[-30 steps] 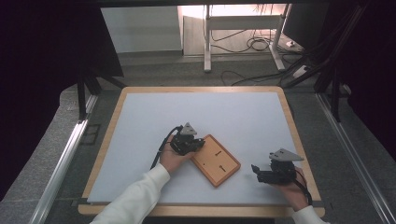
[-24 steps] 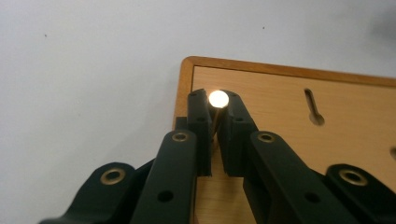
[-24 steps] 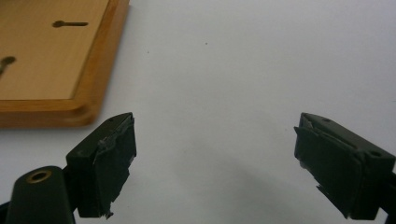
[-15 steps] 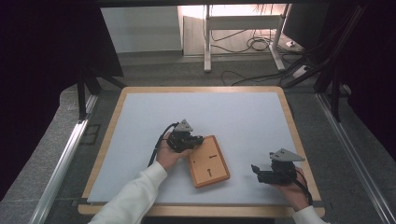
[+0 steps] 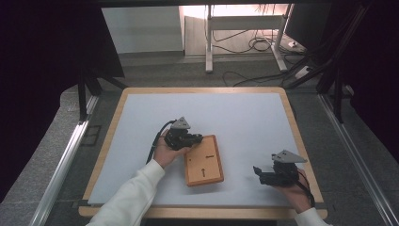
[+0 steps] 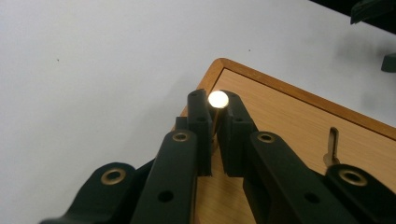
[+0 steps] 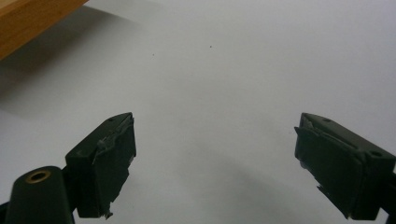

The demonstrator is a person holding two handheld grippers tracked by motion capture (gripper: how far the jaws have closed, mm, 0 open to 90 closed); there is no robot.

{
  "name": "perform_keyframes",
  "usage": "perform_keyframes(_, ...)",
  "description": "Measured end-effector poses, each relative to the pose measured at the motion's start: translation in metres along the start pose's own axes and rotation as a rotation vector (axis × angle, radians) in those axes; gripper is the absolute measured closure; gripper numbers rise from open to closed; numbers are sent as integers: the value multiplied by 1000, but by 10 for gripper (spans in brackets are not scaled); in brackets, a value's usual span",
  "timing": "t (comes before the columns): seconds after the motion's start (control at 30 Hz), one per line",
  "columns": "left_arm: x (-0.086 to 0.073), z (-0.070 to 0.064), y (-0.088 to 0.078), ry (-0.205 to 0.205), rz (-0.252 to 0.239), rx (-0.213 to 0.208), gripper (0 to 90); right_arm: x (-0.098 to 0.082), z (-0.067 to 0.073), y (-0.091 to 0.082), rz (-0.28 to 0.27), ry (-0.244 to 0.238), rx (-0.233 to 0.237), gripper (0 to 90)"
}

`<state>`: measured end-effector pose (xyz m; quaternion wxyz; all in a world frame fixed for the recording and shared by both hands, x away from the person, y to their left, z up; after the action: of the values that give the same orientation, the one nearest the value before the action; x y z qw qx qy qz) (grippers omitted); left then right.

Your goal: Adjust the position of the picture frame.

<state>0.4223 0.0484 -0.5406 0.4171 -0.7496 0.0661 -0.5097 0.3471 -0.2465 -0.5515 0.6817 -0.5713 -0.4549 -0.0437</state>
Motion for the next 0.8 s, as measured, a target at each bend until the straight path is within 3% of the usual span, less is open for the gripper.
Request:
perform_keyframes(0.33,3,13,9,60,29,-2,850,-1,-1,1,6,2,-4,130)
perform_keyframes(0.57,0,14,20,104,57,3,848,-2,0,2,10,1,-3,130)
perform_keyframes(0.8,-2,18,27,98,67,-18,849,-2,-1,2,12,1,-5,130)
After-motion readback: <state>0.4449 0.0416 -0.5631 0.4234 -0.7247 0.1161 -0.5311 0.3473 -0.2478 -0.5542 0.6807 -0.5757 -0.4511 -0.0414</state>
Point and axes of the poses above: each handheld gripper's, and its own axes: y roughly forward along the jaws, x roughly out of its top, z roughly to its left, the point moved 7 cm from there along y, roughly forward along the jaws, and after that the axes turned 10 degrees about z, right-handed, at the moved point
